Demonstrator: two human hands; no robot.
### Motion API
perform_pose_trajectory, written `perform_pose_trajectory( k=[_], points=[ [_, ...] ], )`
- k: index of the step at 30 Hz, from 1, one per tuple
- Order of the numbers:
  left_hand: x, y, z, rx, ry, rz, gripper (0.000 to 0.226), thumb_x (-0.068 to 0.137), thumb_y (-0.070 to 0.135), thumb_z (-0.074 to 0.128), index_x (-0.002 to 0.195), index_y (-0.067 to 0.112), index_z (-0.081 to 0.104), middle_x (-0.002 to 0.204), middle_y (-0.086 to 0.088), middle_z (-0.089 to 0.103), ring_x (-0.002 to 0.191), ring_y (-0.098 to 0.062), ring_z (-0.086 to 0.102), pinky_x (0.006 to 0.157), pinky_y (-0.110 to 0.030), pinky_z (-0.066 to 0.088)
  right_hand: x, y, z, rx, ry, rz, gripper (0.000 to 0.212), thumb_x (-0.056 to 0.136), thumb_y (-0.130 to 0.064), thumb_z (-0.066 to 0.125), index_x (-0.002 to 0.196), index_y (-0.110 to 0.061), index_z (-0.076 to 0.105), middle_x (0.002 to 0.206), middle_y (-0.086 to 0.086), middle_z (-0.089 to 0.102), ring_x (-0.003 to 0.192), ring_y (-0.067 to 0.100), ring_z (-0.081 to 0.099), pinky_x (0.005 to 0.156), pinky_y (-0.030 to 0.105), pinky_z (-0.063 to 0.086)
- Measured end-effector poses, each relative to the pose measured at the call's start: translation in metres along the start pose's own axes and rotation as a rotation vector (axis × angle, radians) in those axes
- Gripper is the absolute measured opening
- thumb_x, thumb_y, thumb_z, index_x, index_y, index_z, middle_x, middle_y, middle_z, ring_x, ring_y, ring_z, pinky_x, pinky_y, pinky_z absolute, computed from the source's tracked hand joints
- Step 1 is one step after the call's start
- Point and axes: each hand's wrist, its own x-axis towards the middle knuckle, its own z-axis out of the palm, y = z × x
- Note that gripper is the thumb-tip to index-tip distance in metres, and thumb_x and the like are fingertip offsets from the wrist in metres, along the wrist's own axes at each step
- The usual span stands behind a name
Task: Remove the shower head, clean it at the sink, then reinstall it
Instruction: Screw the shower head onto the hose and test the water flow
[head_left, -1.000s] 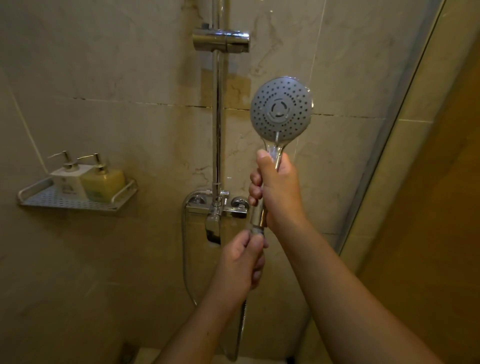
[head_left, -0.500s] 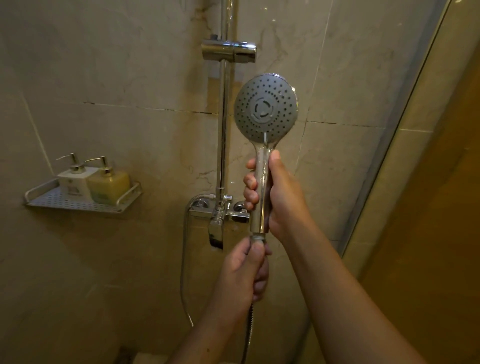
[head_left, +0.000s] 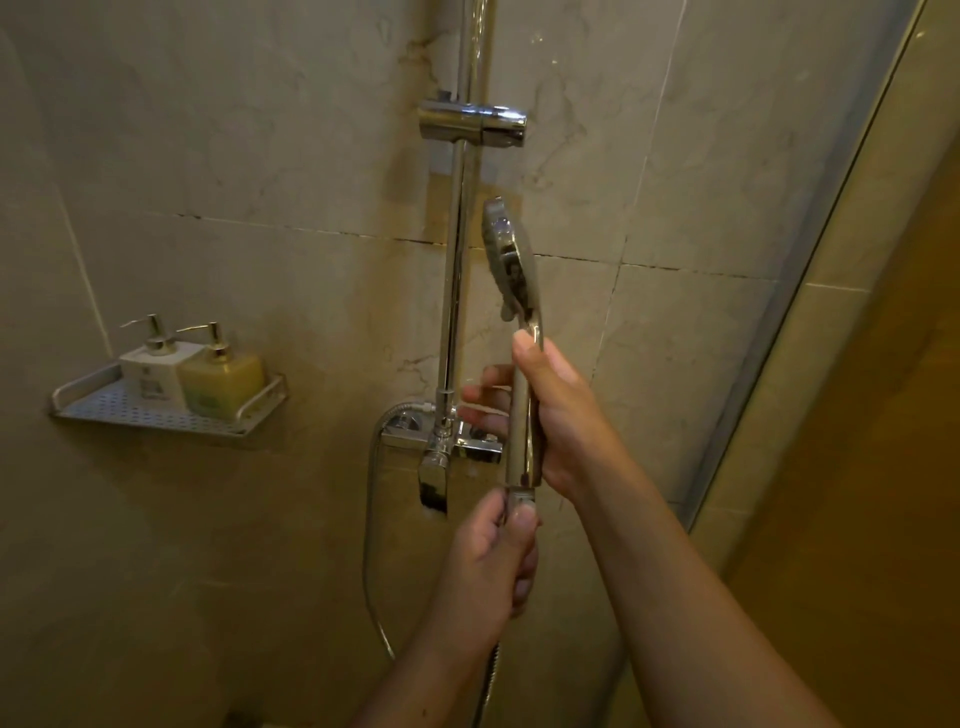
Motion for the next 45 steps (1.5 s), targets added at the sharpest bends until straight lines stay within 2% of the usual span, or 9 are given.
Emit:
perform_pose_trajectory(
  k=[3, 7, 13, 22, 26, 30, 33, 35, 45],
  points=[
    [0.004, 0.001, 0.000, -0.005, 0.020, -0.002, 0.033, 0.091, 0.045, 0.053, 0.097, 0.013, 0.050, 0.054, 0.009, 0.040, 0.041, -0.004, 0.031, 0.037, -0.016, 0.021, 0.003, 0.001, -0.001, -0.050, -0.012, -0.001, 0.038, 0.093, -0.046, 0.063, 0.122, -0.025, 0.049, 0.096, 0.012, 0.075, 0.061, 0.018, 0.067, 0.053, 0.029, 0.057],
    [0.005, 0.000, 0.004, 0.025, 0.052, -0.003, 0.022, 0.096, 0.034, 0.048, 0.096, 0.013, 0.047, 0.052, 0.011, 0.040, 0.040, -0.005, 0.030, 0.038, -0.017, 0.020, 0.003, 0.008, -0.006, -0.165, 0.086, -0.083, 0.031, 0.092, -0.048, 0.061, 0.109, -0.022, 0.053, 0.069, -0.004, 0.062, 0.048, 0.008, 0.047, 0.044, 0.024, 0.043],
    [0.005, 0.000, 0.008, 0.047, 0.073, 0.003, 0.013, 0.100, 0.025, 0.047, 0.093, 0.015, 0.051, 0.052, 0.011, 0.040, 0.041, -0.005, 0.030, 0.036, -0.016, 0.023, -0.001, 0.012, -0.012, 0.020, 0.167, 0.046, 0.054, 0.101, -0.055, 0.037, 0.111, -0.010, 0.066, 0.067, 0.000, 0.057, 0.053, 0.012, 0.051, 0.051, 0.027, 0.045],
    [0.006, 0.005, 0.011, 0.059, 0.047, 0.088, 0.019, 0.093, 0.032, 0.051, 0.098, 0.013, 0.053, 0.052, 0.011, 0.037, 0.040, 0.000, 0.032, 0.037, -0.014, 0.026, 0.003, 0.003, -0.016, -0.016, 0.116, -0.099, 0.028, 0.092, -0.036, 0.062, 0.099, -0.009, 0.059, 0.075, 0.000, 0.065, 0.066, 0.015, 0.064, 0.059, 0.030, 0.056],
    [0.005, 0.006, 0.011, 0.062, 0.035, 0.091, 0.014, 0.097, 0.026, 0.049, 0.098, 0.014, 0.053, 0.052, 0.010, 0.037, 0.040, -0.001, 0.032, 0.036, -0.014, 0.026, 0.004, 0.004, -0.015, 0.015, 0.087, -0.094, 0.029, 0.091, -0.028, 0.068, 0.109, -0.014, 0.050, 0.100, 0.010, 0.072, 0.069, 0.021, 0.072, 0.053, 0.029, 0.057],
    [0.007, 0.003, 0.010, 0.067, 0.051, 0.056, 0.013, 0.100, 0.025, 0.048, 0.089, 0.019, 0.052, 0.052, 0.010, 0.037, 0.039, -0.002, 0.030, 0.035, -0.015, 0.024, 0.004, 0.006, -0.016, -0.157, 0.093, -0.132, 0.023, 0.095, -0.038, 0.061, 0.103, -0.020, 0.050, 0.074, -0.001, 0.065, 0.049, 0.009, 0.050, 0.045, 0.026, 0.046],
    [0.009, -0.002, 0.007, 0.071, 0.063, 0.048, 0.016, 0.100, 0.033, 0.051, 0.089, 0.021, 0.053, 0.053, 0.009, 0.037, 0.040, -0.004, 0.029, 0.037, -0.016, 0.022, 0.005, 0.006, -0.015, -0.052, 0.102, -0.040, 0.051, 0.096, -0.059, 0.045, 0.113, -0.013, 0.059, 0.066, -0.004, 0.057, 0.050, 0.010, 0.049, 0.047, 0.028, 0.045],
    [0.011, -0.005, 0.005, 0.067, 0.066, 0.044, 0.018, 0.096, 0.039, 0.053, 0.089, 0.022, 0.055, 0.054, 0.008, 0.037, 0.040, -0.005, 0.029, 0.037, -0.016, 0.023, 0.005, 0.006, -0.016, 0.040, 0.111, 0.005, 0.060, 0.100, -0.058, 0.036, 0.119, -0.008, 0.062, 0.065, -0.002, 0.055, 0.051, 0.012, 0.049, 0.048, 0.028, 0.044],
    [0.013, -0.008, 0.005, 0.055, 0.074, 0.043, 0.018, 0.093, 0.039, 0.055, 0.079, 0.028, 0.051, 0.051, 0.010, 0.035, 0.038, -0.002, 0.027, 0.035, -0.014, 0.022, 0.004, 0.008, -0.012, -0.026, 0.160, -0.094, 0.020, 0.095, -0.029, 0.064, 0.104, -0.013, 0.055, 0.078, 0.002, 0.070, 0.073, 0.019, 0.069, 0.074, 0.040, 0.060]
  ],
)
